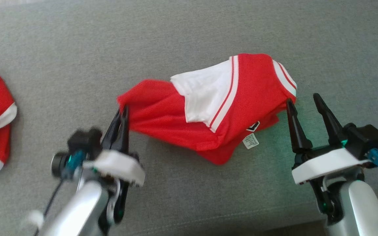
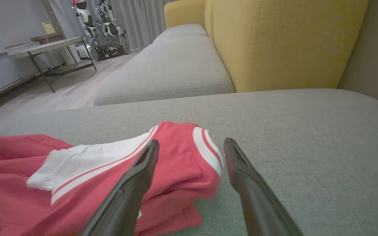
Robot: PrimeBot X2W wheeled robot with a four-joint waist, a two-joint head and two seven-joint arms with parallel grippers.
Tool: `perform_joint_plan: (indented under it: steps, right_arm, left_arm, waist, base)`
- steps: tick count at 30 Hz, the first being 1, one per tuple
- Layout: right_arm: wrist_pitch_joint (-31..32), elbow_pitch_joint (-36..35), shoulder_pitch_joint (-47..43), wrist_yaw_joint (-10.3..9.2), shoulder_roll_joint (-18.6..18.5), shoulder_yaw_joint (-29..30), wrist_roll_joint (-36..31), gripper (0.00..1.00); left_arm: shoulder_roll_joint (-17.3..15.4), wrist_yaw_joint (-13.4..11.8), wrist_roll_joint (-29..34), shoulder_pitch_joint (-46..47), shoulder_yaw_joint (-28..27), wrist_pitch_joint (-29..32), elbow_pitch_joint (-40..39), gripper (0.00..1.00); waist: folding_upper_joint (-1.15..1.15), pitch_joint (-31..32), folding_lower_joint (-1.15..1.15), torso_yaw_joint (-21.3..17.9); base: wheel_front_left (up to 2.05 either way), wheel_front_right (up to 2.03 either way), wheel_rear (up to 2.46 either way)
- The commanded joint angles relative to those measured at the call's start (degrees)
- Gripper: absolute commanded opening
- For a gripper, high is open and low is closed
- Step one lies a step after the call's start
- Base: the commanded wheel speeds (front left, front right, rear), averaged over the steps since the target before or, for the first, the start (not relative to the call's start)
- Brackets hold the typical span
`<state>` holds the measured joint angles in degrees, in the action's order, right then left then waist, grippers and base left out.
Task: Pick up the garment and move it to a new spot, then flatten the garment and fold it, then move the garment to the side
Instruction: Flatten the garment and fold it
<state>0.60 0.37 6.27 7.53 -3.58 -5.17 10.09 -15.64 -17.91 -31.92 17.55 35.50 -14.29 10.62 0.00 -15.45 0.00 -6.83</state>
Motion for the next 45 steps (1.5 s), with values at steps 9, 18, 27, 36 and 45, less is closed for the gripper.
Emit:
perform_joint_plan:
  steps: [9, 18, 27, 36, 45]
  right_arm:
    - [1.3, -2.6, 0.2, -0.04, 0.0, -0.5, 0.2, 1.00]
    - [1.5, -2.4, 0.3, -0.04, -0.3, -0.7, 0.1, 1.00]
    - [2.1, -2.9, -0.8, -0.04, -1.1, -0.6, -0.9, 1.00]
    - [3.1, -3.1, -3.1, -0.04, -1.2, -0.8, -1.2, 1.00]
    - [3.9, -3.8, -5.0, -0.04, -1.1, -0.8, -1.2, 1.00]
  left_arm:
    - [-3.2, -5.8, 0.3, -8.2, -2.8, 1.3, -9.4, 0.00]
    - [-1.1, -3.3, -1.7, -9.1, -2.3, 0.6, -3.6, 1.00]
    - [-2.9, -5.4, 3.9, -9.4, -9.0, -0.7, -9.1, 1.00]
    - [-5.5, -4.5, 6.5, -14.5, -15.4, -0.7, -14.9, 1.00]
    - [-5.6, -3.4, 6.2, -18.3, -16.1, -0.7, -15.7, 1.00]
  waist:
    - [0.00, 0.2, 0.00, 1.8]
    - [0.00, 1.8, 0.00, 1.9]
    - [0.00, 5.3, 0.00, 2.9]
    - [0.00, 9.0, 0.00, 3.5]
    - [0.00, 10.3, 0.00, 3.6]
  base:
    - [0.00, 0.00, 0.00]
    - [0.00, 0.00, 0.00]
    - [0.00, 0.00, 0.00]
    - [0.00, 0.00, 0.00]
    - [0.00, 0.00, 0.00]
